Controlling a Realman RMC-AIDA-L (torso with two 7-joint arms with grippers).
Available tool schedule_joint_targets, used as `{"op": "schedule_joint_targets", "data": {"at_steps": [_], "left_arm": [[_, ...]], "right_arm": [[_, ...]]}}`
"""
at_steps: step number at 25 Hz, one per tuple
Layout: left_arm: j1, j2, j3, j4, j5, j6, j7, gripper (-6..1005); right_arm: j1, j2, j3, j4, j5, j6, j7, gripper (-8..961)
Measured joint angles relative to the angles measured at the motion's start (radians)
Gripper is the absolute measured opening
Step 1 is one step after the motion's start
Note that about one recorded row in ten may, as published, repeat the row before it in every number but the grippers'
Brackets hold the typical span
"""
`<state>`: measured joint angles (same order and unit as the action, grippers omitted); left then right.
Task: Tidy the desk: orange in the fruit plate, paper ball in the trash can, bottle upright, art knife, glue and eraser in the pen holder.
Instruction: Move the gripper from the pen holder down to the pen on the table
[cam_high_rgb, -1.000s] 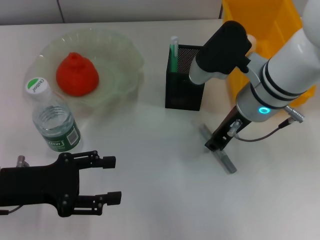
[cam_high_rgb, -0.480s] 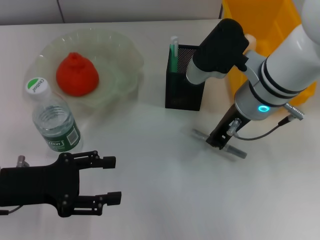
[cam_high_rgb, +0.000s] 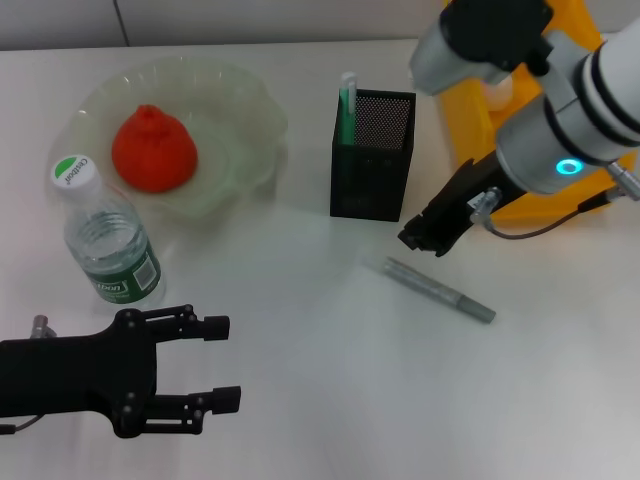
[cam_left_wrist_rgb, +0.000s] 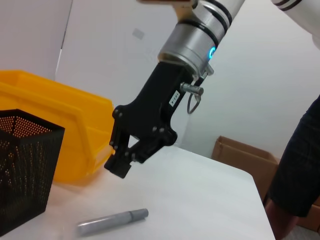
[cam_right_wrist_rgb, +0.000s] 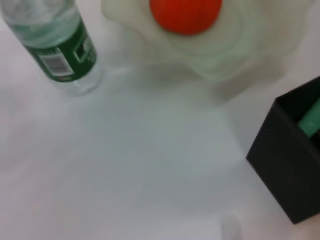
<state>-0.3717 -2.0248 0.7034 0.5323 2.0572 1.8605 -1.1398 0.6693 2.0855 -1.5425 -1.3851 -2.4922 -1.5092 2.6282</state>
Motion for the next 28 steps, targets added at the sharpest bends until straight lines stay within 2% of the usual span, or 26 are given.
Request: {"op": "schedule_joint_targets", "data": {"at_steps": [4, 14, 26, 28], "left_arm": [[0.002, -0.001, 0.000, 0.000, 0.000, 0.000, 0.000, 796], [-0.002, -0.004, 0.001, 0.000, 0.000, 0.004, -0.001, 796], [0.002, -0.007, -0.003, 0.000, 0.000, 0.003, -0.002, 797], [0.002, -0.007, -0.004, 0.000, 0.000, 0.003, -0.002, 797]], "right_arm": [[0.026, -0.002, -0.019, 0.072, -0.013, -0.002, -0.034, 62], [0.036, 0.001, -0.087, 0.134, -0.084, 0.069, -0.036, 408], [0.039, 0.002, -0.101, 0.186, -0.123, 0.126, -0.032, 400], [0.040, 0.002, -0.102, 0.193, -0.125, 0.133, -0.031, 376]]}}
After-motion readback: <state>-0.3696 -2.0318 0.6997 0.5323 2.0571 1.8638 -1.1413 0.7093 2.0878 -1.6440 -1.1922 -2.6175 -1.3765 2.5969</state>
